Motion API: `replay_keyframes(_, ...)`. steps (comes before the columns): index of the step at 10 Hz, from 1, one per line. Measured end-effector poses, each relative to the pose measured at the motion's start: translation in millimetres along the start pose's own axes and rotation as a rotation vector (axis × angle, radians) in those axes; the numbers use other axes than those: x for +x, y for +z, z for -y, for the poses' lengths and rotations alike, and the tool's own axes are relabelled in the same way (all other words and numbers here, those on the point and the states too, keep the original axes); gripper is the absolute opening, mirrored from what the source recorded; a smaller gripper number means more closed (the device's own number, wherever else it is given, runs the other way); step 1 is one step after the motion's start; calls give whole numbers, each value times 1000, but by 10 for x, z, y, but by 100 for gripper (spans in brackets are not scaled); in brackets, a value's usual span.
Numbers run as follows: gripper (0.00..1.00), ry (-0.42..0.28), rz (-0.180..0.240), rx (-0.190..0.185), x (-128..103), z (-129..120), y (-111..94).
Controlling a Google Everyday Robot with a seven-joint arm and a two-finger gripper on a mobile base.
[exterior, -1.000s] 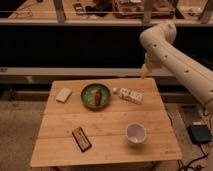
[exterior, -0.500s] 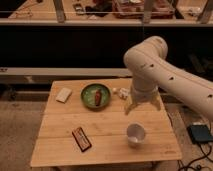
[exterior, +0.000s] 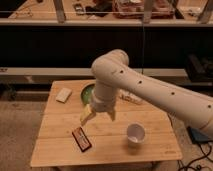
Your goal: Move the arm in a circular motion
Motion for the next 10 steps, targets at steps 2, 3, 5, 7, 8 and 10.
replay_keyframes(2,75,-180,-62,72,719,285,371)
replay_keyframes(3,75,-264,-97,63,1117,248,544)
replay_keyframes(5,75,-369,-153,-75,1820,-355,628)
replay_keyframes(7,75,-398,-182,-295,2307,-1313,300)
replay_keyframes(8,75,-386,-188,-374,2393,-1648,111)
replay_keyframes(10,75,-328,-206,-520,2451,-2282,-362)
